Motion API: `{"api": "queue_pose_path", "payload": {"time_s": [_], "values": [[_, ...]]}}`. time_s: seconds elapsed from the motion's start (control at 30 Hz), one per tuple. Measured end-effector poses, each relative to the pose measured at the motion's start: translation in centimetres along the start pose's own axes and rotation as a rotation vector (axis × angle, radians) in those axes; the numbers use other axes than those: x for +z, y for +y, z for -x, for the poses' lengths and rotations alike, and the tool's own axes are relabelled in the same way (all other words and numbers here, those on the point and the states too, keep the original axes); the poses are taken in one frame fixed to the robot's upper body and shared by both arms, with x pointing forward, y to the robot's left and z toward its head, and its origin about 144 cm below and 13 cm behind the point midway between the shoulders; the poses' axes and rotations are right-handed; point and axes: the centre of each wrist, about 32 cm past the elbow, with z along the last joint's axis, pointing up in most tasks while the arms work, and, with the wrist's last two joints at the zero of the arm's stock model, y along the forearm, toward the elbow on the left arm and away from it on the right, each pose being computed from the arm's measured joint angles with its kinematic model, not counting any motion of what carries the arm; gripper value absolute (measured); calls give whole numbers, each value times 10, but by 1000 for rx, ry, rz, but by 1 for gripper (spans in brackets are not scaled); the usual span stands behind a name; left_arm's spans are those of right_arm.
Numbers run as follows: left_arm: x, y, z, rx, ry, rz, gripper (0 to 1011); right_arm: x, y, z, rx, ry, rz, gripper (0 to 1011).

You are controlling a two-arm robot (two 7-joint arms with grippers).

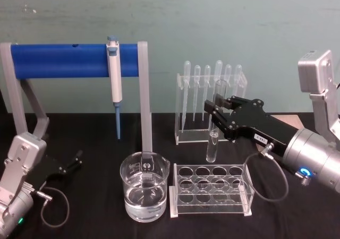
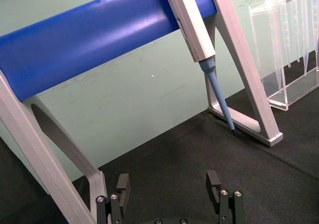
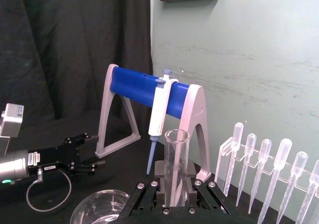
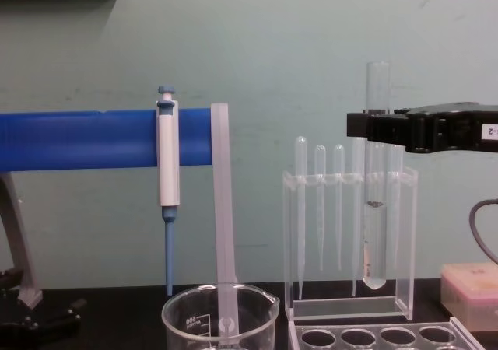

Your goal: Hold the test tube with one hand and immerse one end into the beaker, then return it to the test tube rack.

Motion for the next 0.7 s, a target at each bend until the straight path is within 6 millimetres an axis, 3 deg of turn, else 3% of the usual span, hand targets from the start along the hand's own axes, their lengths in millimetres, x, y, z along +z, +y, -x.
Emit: {"api": "queue_pose_path", "payload": {"time_s": [0.7], "values": [[0, 0, 0, 0, 0, 0, 1000, 0, 0, 0, 0, 0, 0, 227]]}}
